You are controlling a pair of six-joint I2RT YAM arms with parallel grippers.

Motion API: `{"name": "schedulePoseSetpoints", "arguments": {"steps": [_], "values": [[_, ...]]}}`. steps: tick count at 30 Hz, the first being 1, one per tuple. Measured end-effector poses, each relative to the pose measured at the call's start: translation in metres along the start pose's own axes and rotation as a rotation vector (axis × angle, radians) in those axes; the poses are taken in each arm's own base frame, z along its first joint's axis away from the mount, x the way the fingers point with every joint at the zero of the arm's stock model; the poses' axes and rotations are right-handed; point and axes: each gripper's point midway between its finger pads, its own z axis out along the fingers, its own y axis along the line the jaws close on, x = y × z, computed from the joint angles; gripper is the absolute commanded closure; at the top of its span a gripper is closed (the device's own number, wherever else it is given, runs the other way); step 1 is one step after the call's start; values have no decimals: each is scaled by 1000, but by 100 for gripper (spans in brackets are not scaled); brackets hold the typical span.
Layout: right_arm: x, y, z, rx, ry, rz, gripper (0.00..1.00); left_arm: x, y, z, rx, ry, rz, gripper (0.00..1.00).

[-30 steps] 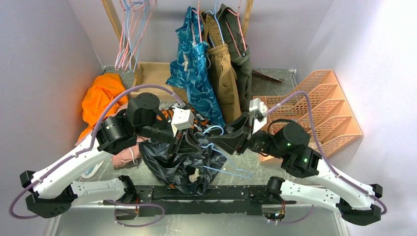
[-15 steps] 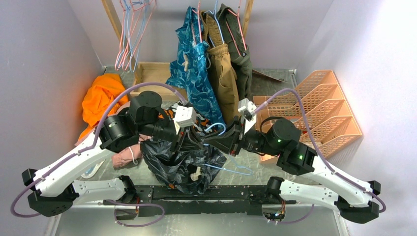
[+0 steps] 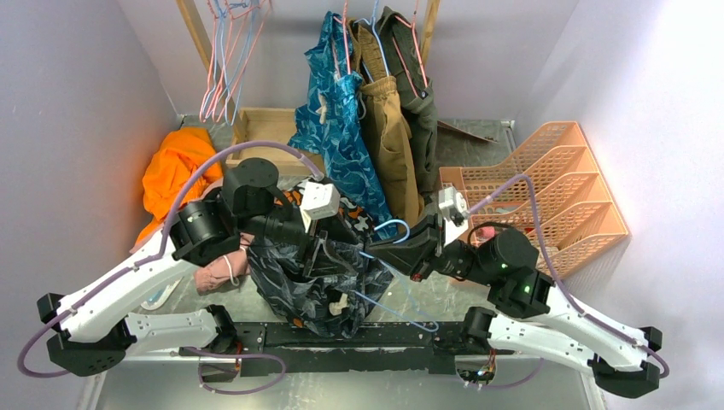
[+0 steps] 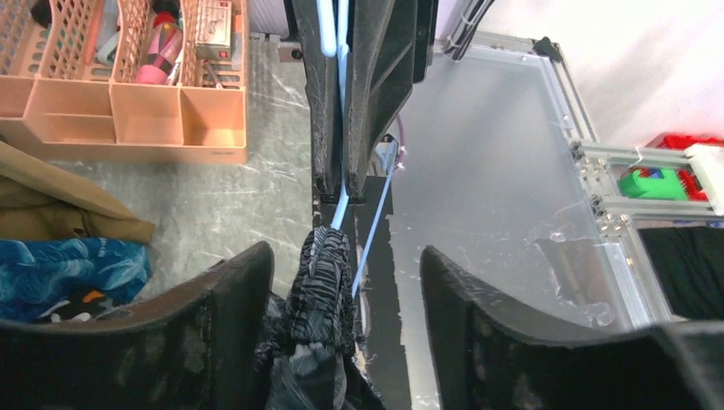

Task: Place the shorts on the hanger
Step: Hang the shorts on the hanger.

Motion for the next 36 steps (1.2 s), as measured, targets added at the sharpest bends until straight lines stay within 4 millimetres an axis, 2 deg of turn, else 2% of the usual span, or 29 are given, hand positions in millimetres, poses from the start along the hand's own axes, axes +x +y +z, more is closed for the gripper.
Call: {"name": "schedulePoseSetpoints", "arguments": {"steps": [1, 2, 7, 11, 15, 17, 19, 23, 26, 29, 31, 33, 36], "values": [[2, -1, -2, 1, -21, 5, 100, -1, 0, 0, 0, -2, 1, 7], [4, -2, -3, 1, -37, 8, 100, -2, -1, 0, 0, -7, 2, 1], [4, -4, -2, -15, -121, 30, 100, -15, -6, -5, 1, -48, 18, 1], [2, -5, 0, -23, -168, 42, 100, -44, -13, -18, -20, -122, 74, 1], [-3, -6, -3, -18, -216, 45, 100, -76, -22, -50, -114, -260, 149, 0], [-7, -6, -4, -16, -236, 45, 100, -86, -29, -71, -168, -345, 175, 1], [-12, -5, -6, -14, -257, 42, 100, -87, -35, -95, -235, -427, 173, 1], [-17, -6, -8, -8, -277, 39, 100, -79, -45, -145, -361, -577, 97, 0], [-17, -7, -8, -3, -275, 35, 100, -63, -41, -164, -431, -644, -21, 1], [-15, -8, -7, 4, -266, 30, 100, -36, -23, -157, -490, -606, -141, 0], [-13, -10, -5, 9, -255, 28, 100, -14, -7, -145, -540, -530, -208, 5], [-13, -10, -3, 13, -247, 24, 100, -1, 7, -137, -585, -467, -242, 11], [-13, -11, -1, 17, -237, 19, 100, 13, 24, -132, -666, -384, -262, 14]]}}
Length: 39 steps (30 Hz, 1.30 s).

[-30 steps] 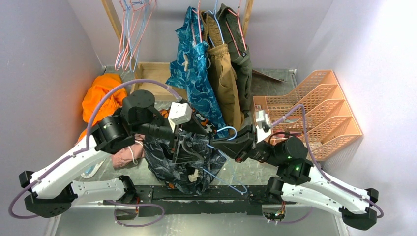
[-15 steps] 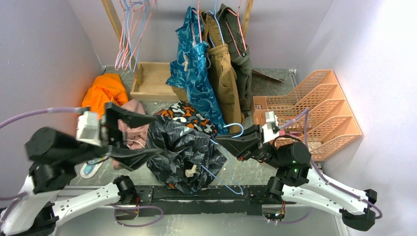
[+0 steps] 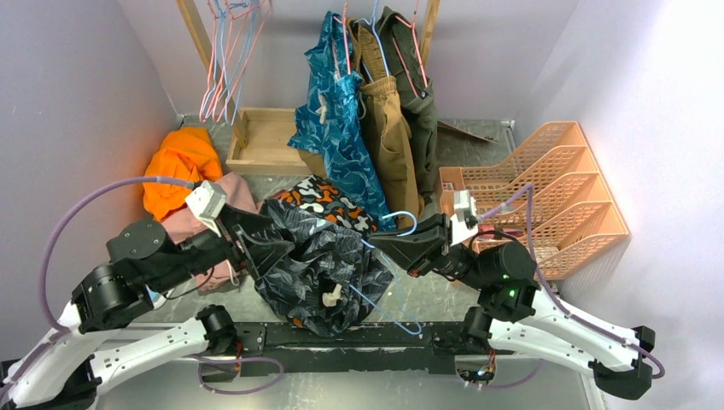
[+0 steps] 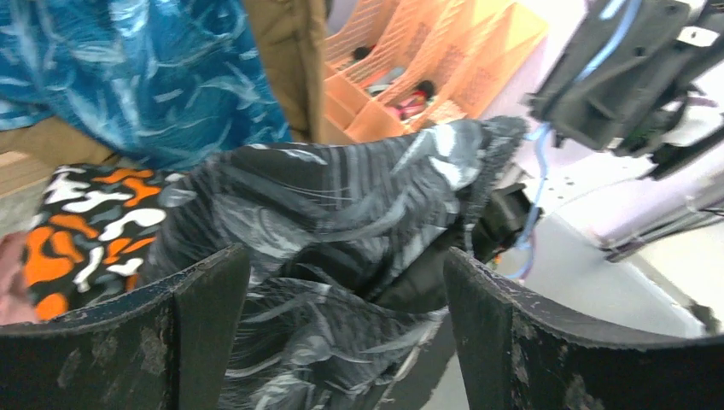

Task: Place the shorts on the hanger
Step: Hang the shorts on the hanger.

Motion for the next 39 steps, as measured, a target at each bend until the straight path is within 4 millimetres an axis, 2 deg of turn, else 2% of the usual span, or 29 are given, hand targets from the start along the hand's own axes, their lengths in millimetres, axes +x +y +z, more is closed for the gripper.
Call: {"name": "schedulePoseSetpoints", "arguments": {"steps": [4, 13, 15, 19, 24, 25, 26, 33, 39], "values": [[-2, 1, -1, 2, 5, -4, 100, 2, 17, 3, -95, 28, 38, 17], [-7, 2, -2, 2, 4, -17, 100, -14, 35, -28, -182, -75, 57, 16], [-7, 2, -2, 3, 6, -18, 100, -14, 38, -30, -197, -80, 57, 15], [-6, 2, -2, 0, 10, -17, 100, -1, 48, -20, -249, -15, 78, 12], [-4, 4, 0, -12, 22, -17, 100, 14, 57, 1, -290, 81, 137, 18], [-3, 4, 1, -13, 25, -16, 100, 17, 58, 4, -293, 96, 148, 21], [-4, 5, 1, -17, 26, -16, 100, 18, 59, 7, -296, 106, 158, 29], [-5, 8, -1, -27, 33, -16, 100, 20, 61, 10, -292, 124, 199, 91], [-7, 8, -4, -22, 33, -22, 100, 11, 54, 7, -263, 107, 210, 93]]}}
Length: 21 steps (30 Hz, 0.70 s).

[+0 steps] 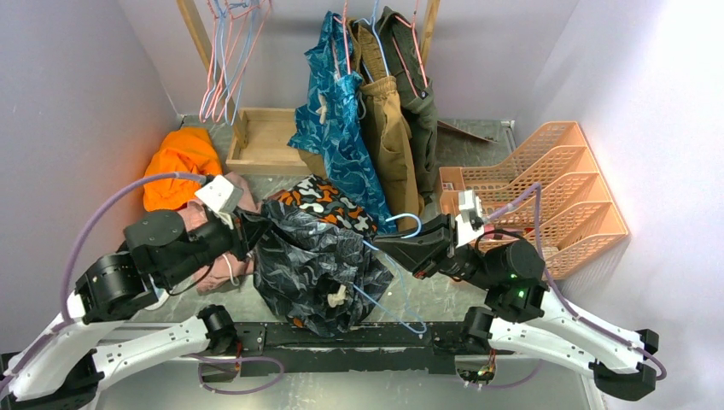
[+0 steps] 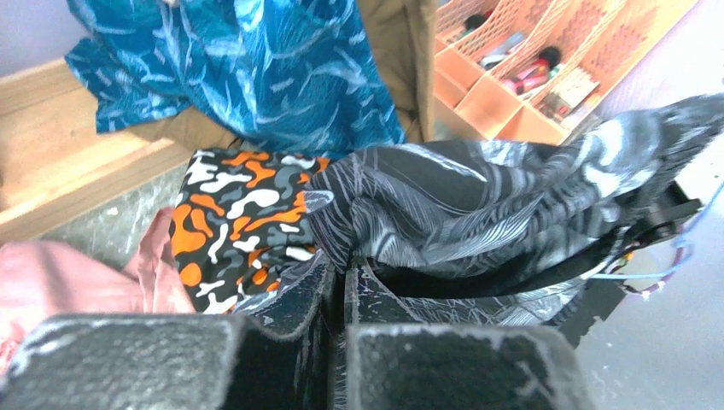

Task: Place the shorts on the hanger
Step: Hang the shorts on the hanger.

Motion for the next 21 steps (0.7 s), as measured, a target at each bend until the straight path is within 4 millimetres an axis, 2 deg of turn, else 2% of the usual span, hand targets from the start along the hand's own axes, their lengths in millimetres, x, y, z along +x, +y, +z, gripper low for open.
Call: {"name": "schedulePoseSetpoints", "arguments": {"steps": [3, 8, 14, 16, 21], "values": [[-3, 1, 0, -1, -4, -5, 100, -20, -6, -7, 33, -41, -6, 93], [-18, 6, 3, -16, -42, -13, 100, -65, -21, -20, 105, -125, 1, 93], [-30, 10, 6, -34, -87, -20, 100, -108, -41, -19, 183, -203, 36, 93], [-33, 11, 6, -33, -93, -22, 100, -119, -44, -15, 189, -217, 49, 93], [-41, 6, 1, 7, -114, -38, 100, -126, -45, -11, 187, -222, 63, 93]]}}
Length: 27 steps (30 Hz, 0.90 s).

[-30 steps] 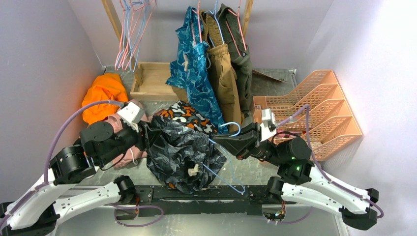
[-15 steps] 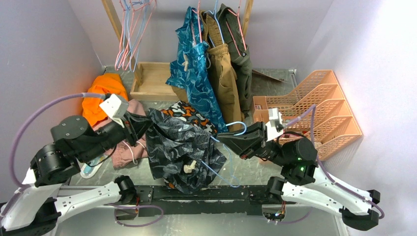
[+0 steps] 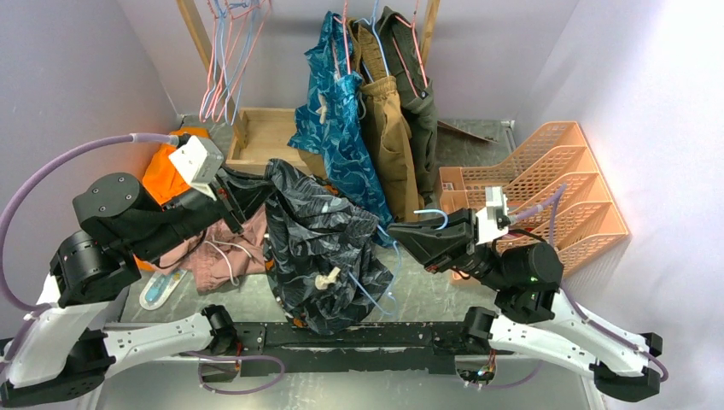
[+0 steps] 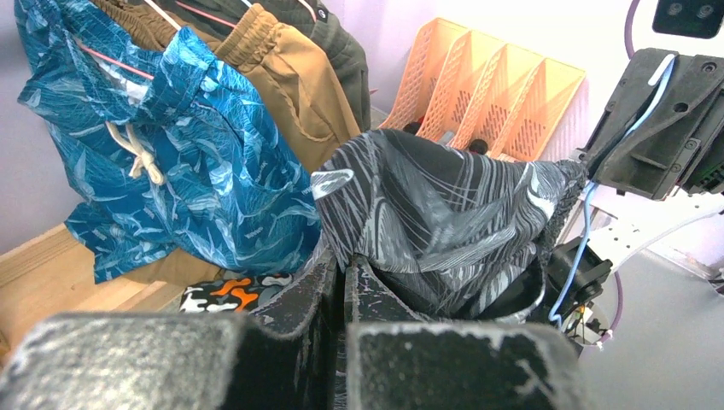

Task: Place the shorts on the hanger
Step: Hang the shorts on the hanger.

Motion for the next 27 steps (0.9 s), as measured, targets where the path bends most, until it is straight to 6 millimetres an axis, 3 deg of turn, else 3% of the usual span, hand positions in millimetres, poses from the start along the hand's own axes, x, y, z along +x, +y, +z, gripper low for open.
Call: {"name": "schedulePoseSetpoints", "arguments": {"steps": [8, 13, 22, 27], "values": [[3, -18, -8, 114, 55, -27, 100, -6, 1, -12, -2, -28, -2, 93], [8, -19, 5, 120, 149, -46, 100, -8, 2, -15, -2, -38, -3, 93], [28, -5, 11, 15, 213, -30, 100, 7, -19, 23, 93, 63, 7, 93], [31, -5, 5, 2, 163, -27, 100, 2, -26, 39, 118, 88, 10, 93]]}}
